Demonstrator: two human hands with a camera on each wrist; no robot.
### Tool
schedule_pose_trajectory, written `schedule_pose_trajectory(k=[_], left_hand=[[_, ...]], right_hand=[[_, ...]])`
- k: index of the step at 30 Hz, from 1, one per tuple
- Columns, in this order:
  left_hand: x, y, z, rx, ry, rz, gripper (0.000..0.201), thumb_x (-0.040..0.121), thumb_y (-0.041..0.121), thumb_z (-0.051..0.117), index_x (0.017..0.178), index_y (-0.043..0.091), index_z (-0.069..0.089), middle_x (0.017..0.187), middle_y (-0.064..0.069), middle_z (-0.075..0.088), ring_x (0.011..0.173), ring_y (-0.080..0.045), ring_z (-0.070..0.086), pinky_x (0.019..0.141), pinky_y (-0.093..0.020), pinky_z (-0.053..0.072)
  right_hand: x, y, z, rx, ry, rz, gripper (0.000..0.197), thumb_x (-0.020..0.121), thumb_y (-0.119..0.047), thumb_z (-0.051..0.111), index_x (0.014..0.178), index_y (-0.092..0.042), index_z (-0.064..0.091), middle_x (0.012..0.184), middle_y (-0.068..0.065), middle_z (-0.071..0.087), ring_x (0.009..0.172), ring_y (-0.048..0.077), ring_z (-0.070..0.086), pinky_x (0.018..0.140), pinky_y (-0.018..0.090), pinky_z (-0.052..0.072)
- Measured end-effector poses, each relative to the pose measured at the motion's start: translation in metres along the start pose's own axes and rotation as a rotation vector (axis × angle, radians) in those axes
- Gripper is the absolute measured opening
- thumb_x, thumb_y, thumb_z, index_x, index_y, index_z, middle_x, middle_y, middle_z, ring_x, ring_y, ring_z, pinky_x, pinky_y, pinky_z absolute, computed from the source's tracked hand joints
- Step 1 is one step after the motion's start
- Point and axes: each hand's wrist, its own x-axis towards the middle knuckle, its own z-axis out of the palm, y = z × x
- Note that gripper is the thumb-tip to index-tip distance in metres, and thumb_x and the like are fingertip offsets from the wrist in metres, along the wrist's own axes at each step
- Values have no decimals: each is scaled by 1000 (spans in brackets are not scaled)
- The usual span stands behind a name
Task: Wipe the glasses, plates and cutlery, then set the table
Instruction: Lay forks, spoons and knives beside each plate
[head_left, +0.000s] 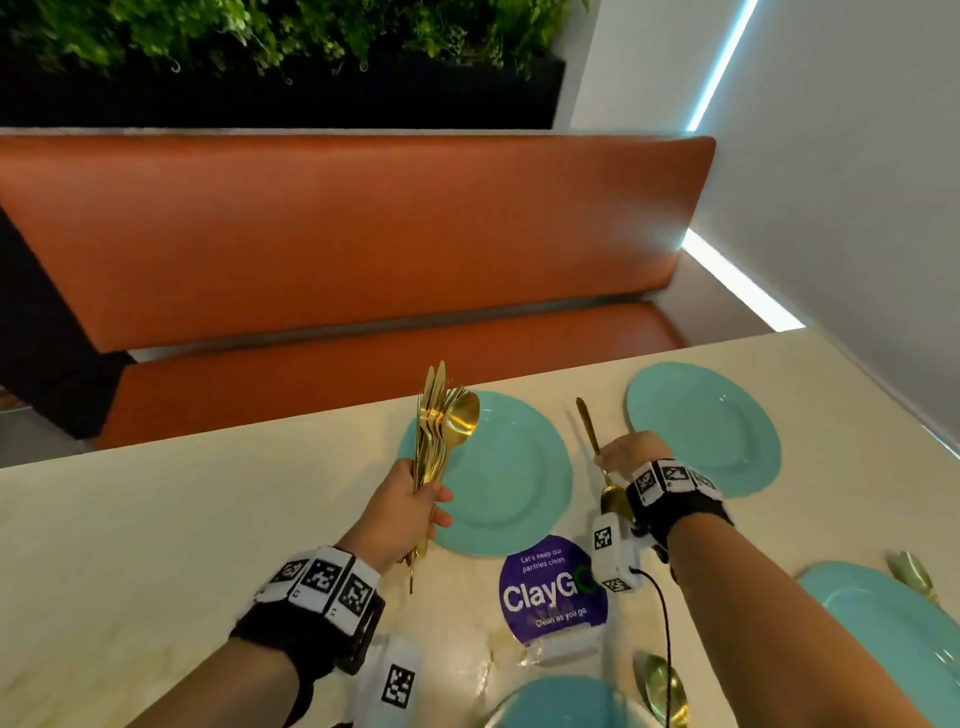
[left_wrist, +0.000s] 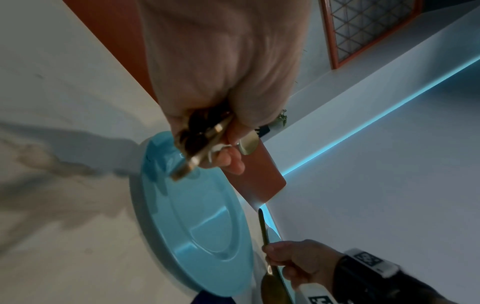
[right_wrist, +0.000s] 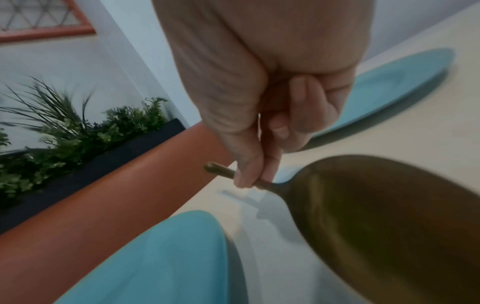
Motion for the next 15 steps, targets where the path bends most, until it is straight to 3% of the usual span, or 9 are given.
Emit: schedule_pose_trajectory(k=[6, 11, 13, 15], left_hand=[[17, -4, -2, -25, 34, -26, 10, 101, 11, 36, 109, 13, 42, 97, -3, 60, 68, -12, 58, 56, -22, 44], [25, -9, 0, -15, 31, -49, 13, 101, 13, 36, 112, 12, 43, 94, 0, 60, 68, -11, 58, 57, -22, 44], [26, -9, 1, -12, 30, -57, 13, 102, 13, 36, 113, 12, 43, 94, 0, 59, 69, -11, 58, 58, -21, 45], [27, -7, 2, -16, 25, -67, 14, 102, 14, 35, 113, 13, 43, 95, 0, 59, 70, -11, 58, 59, -21, 46]], right_hand=[[35, -22, 2, 69, 3, 69, 45, 88, -49, 53, 112, -12, 64, 115, 2, 64, 108, 18, 60, 88, 25, 48], [51, -30, 8, 228, 52, 82, 34, 82, -45, 65, 75, -11, 64, 74, 2, 63, 68, 18, 56, 57, 22, 44], [57, -28, 11, 435, 9, 56, 20, 80, -29, 69, 91, -12, 69, 90, 5, 68, 66, 15, 54, 51, 20, 41], [55, -26, 9, 598, -24, 46, 31, 78, -16, 69, 108, -8, 67, 110, 11, 66, 75, 18, 56, 51, 20, 40]])
